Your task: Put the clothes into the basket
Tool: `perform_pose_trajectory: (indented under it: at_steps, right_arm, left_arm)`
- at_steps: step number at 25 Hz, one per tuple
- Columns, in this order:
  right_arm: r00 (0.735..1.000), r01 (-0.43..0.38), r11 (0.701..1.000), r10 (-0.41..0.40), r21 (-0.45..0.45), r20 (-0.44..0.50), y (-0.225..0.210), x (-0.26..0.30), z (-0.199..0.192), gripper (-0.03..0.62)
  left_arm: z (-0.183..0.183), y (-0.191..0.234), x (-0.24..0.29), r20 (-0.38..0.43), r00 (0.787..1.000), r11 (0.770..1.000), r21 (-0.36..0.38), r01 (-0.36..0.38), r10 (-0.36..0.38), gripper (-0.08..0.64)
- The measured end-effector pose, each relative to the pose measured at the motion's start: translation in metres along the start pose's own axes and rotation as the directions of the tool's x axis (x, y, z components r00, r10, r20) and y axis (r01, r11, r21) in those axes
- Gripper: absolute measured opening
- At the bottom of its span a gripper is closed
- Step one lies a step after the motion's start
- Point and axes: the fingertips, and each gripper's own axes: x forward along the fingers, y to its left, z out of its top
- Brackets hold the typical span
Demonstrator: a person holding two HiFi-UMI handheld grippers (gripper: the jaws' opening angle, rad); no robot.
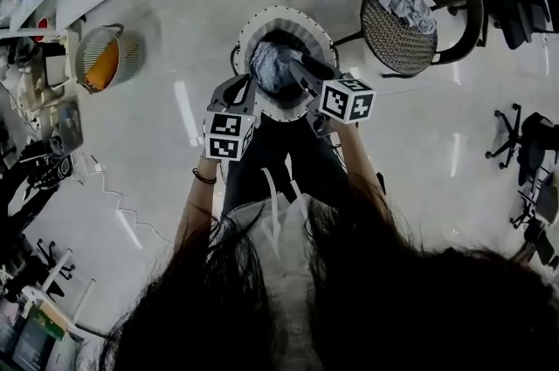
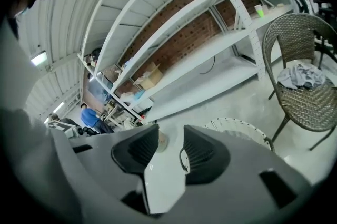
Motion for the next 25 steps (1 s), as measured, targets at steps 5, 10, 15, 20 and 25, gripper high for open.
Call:
perform_pose_trajectory:
  at_steps: [5, 10, 15, 20, 25]
  right_arm:
    - [0.993, 0.028, 0.999, -0.031, 0.03, 0.114, 0.004, -0.045, 0.03, 0.144]
    - [0.983, 0.056, 0.997, -0.066, 0.061, 0.173, 0.008, -0.091, 0.047, 0.135]
    - [0.967, 0.103, 0.992, -0.115, 0.067, 0.226, 0.008, -0.135, 0.055, 0.129]
    - [0.941, 0.151, 0.983, -0.175, 0.102, 0.289, 0.004, -0.166, 0.053, 0.12]
    - [0.921, 0.192, 0.974, -0.222, 0.122, 0.319, 0.0, -0.187, 0.051, 0.11]
  left_arm:
    - [0.034, -0.023, -0.003, 0.033, 0.998, 0.998, 0.055, 0.044, -0.046, 0.029]
    - [0.059, -0.056, -0.005, 0.041, 0.994, 0.989, 0.11, 0.097, -0.102, 0.029]
    - [0.077, -0.093, -0.002, 0.044, 0.984, 0.975, 0.151, 0.165, -0.173, 0.029]
    - [0.091, -0.125, 0.003, 0.045, 0.964, 0.943, 0.225, 0.247, -0.263, 0.029]
    - [0.104, -0.151, 0.004, 0.044, 0.944, 0.913, 0.273, 0.305, -0.328, 0.029]
